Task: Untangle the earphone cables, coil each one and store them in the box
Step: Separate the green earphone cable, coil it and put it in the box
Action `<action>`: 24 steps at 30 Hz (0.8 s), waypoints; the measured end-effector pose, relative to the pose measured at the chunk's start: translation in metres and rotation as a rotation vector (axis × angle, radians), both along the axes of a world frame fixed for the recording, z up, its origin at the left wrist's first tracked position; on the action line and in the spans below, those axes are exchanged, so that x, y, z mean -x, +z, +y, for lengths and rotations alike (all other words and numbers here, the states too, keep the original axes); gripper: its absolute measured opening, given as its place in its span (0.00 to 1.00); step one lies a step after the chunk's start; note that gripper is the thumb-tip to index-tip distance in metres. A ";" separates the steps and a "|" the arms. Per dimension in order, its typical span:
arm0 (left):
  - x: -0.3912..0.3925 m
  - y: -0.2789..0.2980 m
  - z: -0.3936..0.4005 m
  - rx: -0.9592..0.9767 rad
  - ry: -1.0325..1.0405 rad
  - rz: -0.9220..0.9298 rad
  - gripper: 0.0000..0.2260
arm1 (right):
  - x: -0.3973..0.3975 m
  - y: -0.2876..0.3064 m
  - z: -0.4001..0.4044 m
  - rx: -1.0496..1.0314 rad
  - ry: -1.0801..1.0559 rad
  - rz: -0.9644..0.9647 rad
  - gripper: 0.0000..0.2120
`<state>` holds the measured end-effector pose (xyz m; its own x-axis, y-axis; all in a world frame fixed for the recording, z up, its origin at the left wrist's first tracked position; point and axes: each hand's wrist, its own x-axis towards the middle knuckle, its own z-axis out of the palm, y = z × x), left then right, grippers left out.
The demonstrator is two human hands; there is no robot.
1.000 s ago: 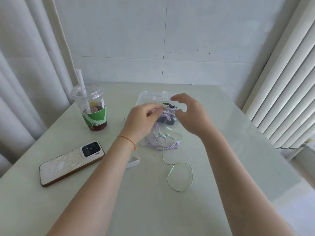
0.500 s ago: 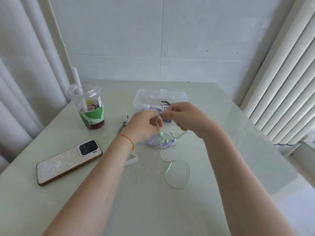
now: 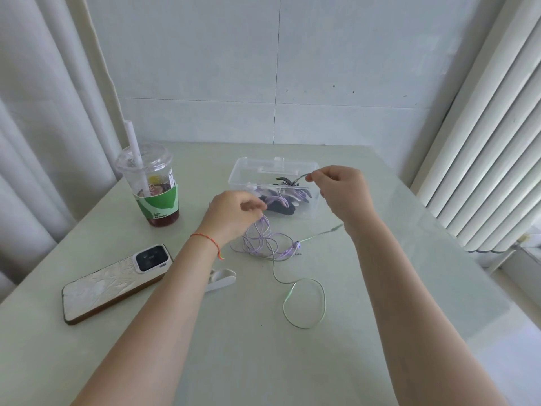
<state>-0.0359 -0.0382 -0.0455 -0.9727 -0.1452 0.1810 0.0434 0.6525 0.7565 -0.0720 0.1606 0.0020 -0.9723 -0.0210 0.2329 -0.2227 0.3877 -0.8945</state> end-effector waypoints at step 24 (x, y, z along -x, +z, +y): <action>-0.014 0.027 0.022 -0.492 -0.217 -0.011 0.10 | -0.007 0.013 -0.005 -0.034 -0.046 0.269 0.07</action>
